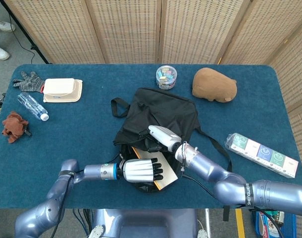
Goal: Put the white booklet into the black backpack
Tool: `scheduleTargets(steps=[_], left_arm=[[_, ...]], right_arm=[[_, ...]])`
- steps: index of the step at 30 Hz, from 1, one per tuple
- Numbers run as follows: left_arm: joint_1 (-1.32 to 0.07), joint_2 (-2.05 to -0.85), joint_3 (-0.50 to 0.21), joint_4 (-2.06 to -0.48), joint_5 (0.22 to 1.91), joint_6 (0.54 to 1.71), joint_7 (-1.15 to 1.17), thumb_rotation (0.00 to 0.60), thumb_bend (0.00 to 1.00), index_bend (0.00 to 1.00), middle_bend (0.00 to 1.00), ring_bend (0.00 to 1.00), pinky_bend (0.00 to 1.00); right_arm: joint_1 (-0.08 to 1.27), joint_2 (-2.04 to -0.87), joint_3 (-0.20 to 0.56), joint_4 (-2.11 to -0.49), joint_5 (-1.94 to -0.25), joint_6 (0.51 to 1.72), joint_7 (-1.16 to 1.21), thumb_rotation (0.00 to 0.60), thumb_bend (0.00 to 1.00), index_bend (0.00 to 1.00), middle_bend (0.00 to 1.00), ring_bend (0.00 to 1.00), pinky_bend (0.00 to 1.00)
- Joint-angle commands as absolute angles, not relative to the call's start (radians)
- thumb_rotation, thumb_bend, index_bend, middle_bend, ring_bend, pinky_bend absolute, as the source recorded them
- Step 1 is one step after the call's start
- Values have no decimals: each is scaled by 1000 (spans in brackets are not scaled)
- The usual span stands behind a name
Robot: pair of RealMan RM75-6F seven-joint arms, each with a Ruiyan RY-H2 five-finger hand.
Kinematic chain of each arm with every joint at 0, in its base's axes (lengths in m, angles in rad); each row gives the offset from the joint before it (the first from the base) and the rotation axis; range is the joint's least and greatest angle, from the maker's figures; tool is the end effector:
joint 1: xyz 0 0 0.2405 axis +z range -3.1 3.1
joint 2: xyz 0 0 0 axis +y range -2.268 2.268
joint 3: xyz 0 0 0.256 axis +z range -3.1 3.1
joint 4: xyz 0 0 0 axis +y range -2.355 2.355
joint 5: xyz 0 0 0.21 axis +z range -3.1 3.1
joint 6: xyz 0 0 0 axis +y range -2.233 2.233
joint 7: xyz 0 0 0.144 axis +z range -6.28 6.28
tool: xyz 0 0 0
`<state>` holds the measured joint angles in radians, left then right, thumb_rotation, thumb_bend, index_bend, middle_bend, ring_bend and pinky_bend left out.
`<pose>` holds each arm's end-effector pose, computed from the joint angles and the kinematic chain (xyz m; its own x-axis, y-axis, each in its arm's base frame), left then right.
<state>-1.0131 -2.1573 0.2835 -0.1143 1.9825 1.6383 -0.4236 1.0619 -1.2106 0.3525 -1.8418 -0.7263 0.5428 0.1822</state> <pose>-0.0761 0.3186 -0.1023 0.4530 -0.2646 0.8513 -0.0949 -0.9638 -0.2490 -0.0099 -0.3510 0.0390 -0.0595 -0.7184 0.6931 -0.9285 -0.2152 -0.3028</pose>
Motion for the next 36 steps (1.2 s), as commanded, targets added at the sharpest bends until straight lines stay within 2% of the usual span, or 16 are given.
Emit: scheduleTargets(steps=[1, 11, 22, 32, 34, 36], left_arm=[[-1006, -2145, 293, -115, 1979, 1612, -424, 600, 507, 823, 632, 503, 673], [-1027, -2142, 311, -103, 1969, 1523, -404, 600, 503, 820, 629, 498, 673], [-1076, -2147, 304, -96, 1941, 1421, -391, 600, 503, 820, 629, 492, 673], [-1084, -2152, 294, -91, 1917, 1380, -391, 600, 503, 820, 623, 486, 672], [-1084, -2153, 285, -90, 1905, 1374, -388, 600, 503, 808, 602, 470, 650], [-1084, -2155, 279, -91, 1897, 1369, -387, 600, 503, 751, 536, 424, 598]], right_arm=[[1063, -1205, 350, -1844, -728, 543, 186, 600, 903, 572, 592, 491, 662], [1062, -1166, 348, -1875, -734, 513, 219, 600, 911, 573, 593, 493, 663], [1014, -1113, 358, -1955, -823, 496, 259, 600, 912, 573, 593, 493, 663], [1002, -1129, 341, -1980, -881, 482, 272, 600, 912, 573, 593, 493, 663], [1004, -1141, 333, -1971, -889, 482, 272, 600, 912, 573, 593, 493, 663], [1006, -1151, 328, -1961, -891, 484, 272, 600, 911, 573, 593, 493, 663]])
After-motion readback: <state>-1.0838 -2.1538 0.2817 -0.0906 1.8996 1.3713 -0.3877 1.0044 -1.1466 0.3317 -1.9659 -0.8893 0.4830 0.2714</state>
